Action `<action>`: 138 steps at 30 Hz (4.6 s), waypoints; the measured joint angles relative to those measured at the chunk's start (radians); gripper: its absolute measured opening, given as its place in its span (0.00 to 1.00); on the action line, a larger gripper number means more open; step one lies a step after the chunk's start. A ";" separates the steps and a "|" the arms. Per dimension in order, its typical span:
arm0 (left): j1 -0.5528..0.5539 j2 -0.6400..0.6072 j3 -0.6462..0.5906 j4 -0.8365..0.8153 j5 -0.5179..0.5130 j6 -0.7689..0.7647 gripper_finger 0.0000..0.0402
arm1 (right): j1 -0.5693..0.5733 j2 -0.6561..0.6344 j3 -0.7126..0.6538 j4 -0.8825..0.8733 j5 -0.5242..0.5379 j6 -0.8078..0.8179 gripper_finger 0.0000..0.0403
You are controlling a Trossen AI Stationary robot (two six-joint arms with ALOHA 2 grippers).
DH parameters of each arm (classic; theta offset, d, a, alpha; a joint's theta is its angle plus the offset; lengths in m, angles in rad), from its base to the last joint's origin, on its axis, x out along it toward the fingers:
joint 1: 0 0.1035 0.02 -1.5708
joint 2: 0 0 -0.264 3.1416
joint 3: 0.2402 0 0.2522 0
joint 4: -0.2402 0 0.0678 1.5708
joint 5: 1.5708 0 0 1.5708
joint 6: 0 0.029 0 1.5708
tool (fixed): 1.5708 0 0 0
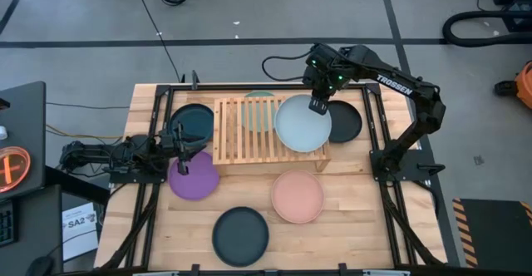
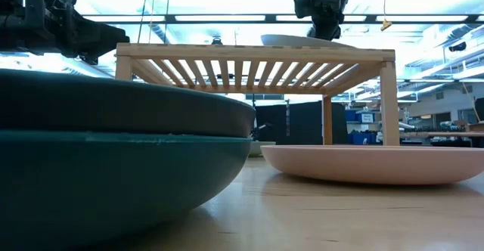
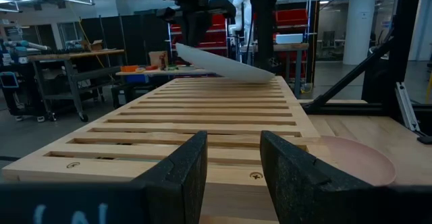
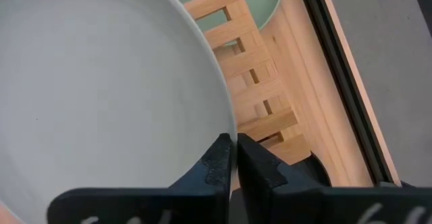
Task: Place and stack plates onto a shelf
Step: Put the light blue plate on the shelf, then put the top left black plate on the shelf
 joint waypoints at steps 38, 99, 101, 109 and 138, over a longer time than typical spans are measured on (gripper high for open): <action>0.000 0.000 0.000 0.005 -0.008 -0.055 0.36 | 0.000 0.000 0.000 0.026 0.001 0.010 0.23; 1.166 1.261 1.083 -1.081 0.251 0.175 0.36 | -0.001 -0.198 -0.001 0.096 -0.007 -0.125 0.27; 1.193 1.320 1.090 -1.083 0.278 0.212 0.36 | -0.001 -0.198 -0.001 0.096 -0.007 -0.125 0.27; 1.202 1.506 1.130 -1.074 0.287 0.258 0.36 | -0.001 -0.198 0.000 0.096 -0.007 -0.125 0.27; 1.201 1.775 1.128 -1.006 0.207 0.349 0.36 | -0.001 -0.197 0.000 0.095 -0.007 -0.125 0.27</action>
